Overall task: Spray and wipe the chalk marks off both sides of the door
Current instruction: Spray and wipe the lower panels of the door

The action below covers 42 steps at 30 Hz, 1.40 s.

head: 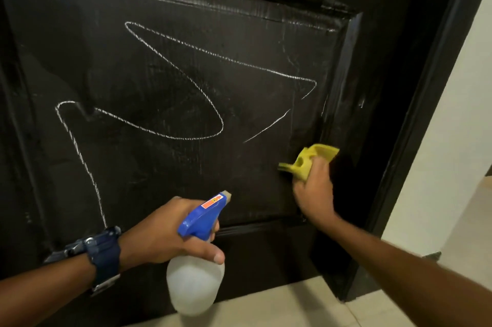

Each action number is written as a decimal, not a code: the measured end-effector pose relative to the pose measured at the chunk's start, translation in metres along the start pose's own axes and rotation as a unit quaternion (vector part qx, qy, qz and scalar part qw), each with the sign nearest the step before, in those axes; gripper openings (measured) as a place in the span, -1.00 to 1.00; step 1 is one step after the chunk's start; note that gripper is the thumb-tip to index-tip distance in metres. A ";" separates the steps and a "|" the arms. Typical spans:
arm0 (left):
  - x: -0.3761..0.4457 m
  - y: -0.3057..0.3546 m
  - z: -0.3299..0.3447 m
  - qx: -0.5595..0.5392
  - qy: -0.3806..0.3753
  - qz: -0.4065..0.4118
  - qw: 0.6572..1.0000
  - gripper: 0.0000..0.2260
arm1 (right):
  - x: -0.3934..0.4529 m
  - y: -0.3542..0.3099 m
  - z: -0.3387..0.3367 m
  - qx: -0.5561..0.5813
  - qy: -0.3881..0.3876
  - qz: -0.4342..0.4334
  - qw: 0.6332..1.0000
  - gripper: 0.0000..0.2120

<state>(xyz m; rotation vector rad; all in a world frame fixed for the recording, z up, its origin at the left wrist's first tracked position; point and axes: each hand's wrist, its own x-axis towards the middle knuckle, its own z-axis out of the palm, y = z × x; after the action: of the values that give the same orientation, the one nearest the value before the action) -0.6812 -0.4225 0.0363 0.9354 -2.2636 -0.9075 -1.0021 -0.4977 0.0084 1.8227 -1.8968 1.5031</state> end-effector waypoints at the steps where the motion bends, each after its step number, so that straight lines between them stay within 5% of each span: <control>1: 0.000 0.002 -0.001 -0.008 0.010 0.003 1.000 -0.62 | -0.013 0.007 0.004 -0.017 -0.044 0.002 0.999 -0.67; 4: 0.003 0.012 -0.007 -0.021 0.024 0.013 0.999 -0.52 | -0.003 0.001 -0.007 0.002 -0.042 -0.041 0.998 -0.74; 7: 0.009 0.022 -0.009 -0.016 0.025 0.022 0.999 -0.51 | 0.061 -0.046 -0.031 0.032 0.108 -0.090 0.990 -0.59; 11: 0.022 0.036 -0.019 -0.029 0.076 0.041 0.996 -0.49 | 0.119 -0.108 -0.061 -0.002 0.204 0.000 0.979 -0.58; 14: 0.034 0.056 -0.031 -0.005 0.109 0.068 0.992 -0.42 | 0.103 -0.100 -0.048 0.009 0.197 -0.036 0.980 -0.65; 19: 0.064 0.099 -0.043 0.040 0.111 0.107 0.987 -0.48 | 0.039 -0.073 0.000 -0.038 0.050 -0.136 0.989 -0.76; 21: 0.071 0.108 -0.043 0.055 0.113 0.112 0.986 -0.45 | 0.035 -0.079 0.000 -0.049 0.042 -0.113 0.991 -0.69; 27: 0.060 0.102 -0.052 0.055 0.125 0.088 0.987 -0.19 | 0.113 -0.121 -0.038 0.070 0.209 0.077 0.972 -0.68; 30: 0.047 0.092 -0.067 0.057 0.144 0.074 0.985 -0.19 | 0.077 -0.102 -0.003 -0.017 0.148 -0.027 0.988 -0.60; 33: 0.033 0.078 -0.079 0.056 0.156 0.086 0.983 -0.35 | 0.004 -0.080 0.032 -0.147 -0.049 -0.161 0.975 -0.61; 35: 0.023 0.069 -0.084 0.050 0.155 0.084 0.983 -0.36 | -0.009 -0.080 0.031 -0.159 -0.067 -0.206 0.963 -0.65; 39: 0.005 0.060 -0.087 0.013 0.170 0.067 0.983 -0.40 | 0.067 -0.122 -0.001 -0.046 0.108 -0.063 0.991 -0.53; 42: -0.005 0.062 -0.089 0.000 0.176 0.063 0.982 -0.47 | 0.147 -0.161 -0.053 0.090 0.221 0.089 0.967 -0.57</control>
<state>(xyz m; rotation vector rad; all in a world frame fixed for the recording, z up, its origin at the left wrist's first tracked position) -0.6433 -0.4194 0.1381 0.8656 -1.9922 -0.6307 -0.9401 -0.5288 0.2218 1.2492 -1.7833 1.9968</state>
